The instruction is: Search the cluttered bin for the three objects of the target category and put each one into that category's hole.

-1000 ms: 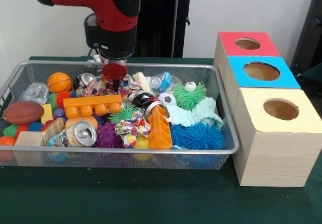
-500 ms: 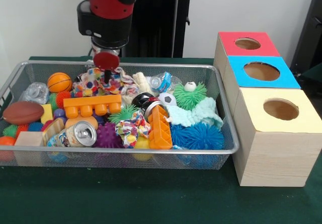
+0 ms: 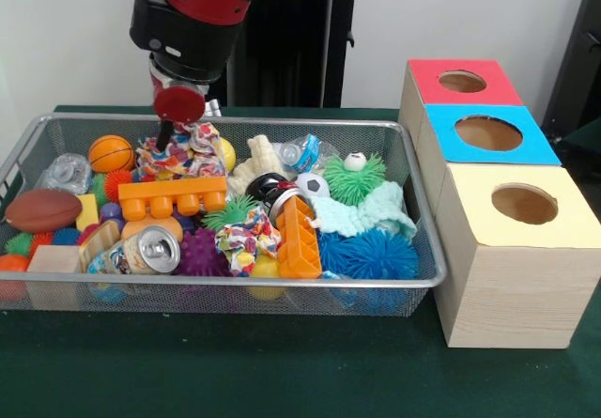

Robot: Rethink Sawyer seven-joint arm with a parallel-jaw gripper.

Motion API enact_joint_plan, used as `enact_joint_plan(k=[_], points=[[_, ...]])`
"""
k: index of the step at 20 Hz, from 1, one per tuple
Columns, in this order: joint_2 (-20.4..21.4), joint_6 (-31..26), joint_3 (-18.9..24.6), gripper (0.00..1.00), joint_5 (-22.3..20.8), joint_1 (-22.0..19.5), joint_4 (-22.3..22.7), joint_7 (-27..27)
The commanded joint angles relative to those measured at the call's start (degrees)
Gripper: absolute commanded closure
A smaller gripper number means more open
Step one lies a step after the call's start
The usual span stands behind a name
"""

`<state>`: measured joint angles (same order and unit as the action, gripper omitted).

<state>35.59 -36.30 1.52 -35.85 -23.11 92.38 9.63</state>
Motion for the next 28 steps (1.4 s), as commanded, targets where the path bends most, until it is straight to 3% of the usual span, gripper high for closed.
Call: enact_joint_plan(k=[1,5,10,15,20,24,25,28], points=[[-1.41,1.13,-2.69,1.00,-3.90,0.94,-4.67,12.52],[-1.51,3.34,-3.93,1.00,-4.04,1.61,-5.05,13.96],[-3.10,5.73,-8.01,1.00,-7.63,4.99,-9.32,16.40],[-3.01,7.08,-7.37,1.00,-5.34,3.55,-8.92,15.45],[-0.05,5.12,5.66,1.00,5.57,-7.20,-0.46,6.03],[-0.07,5.19,12.53,1.00,9.62,-12.52,3.65,3.14],[-0.07,5.00,14.73,0.00,9.99,-14.17,4.64,2.12],[-0.46,3.87,17.23,0.00,12.82,-16.14,5.44,2.48]])
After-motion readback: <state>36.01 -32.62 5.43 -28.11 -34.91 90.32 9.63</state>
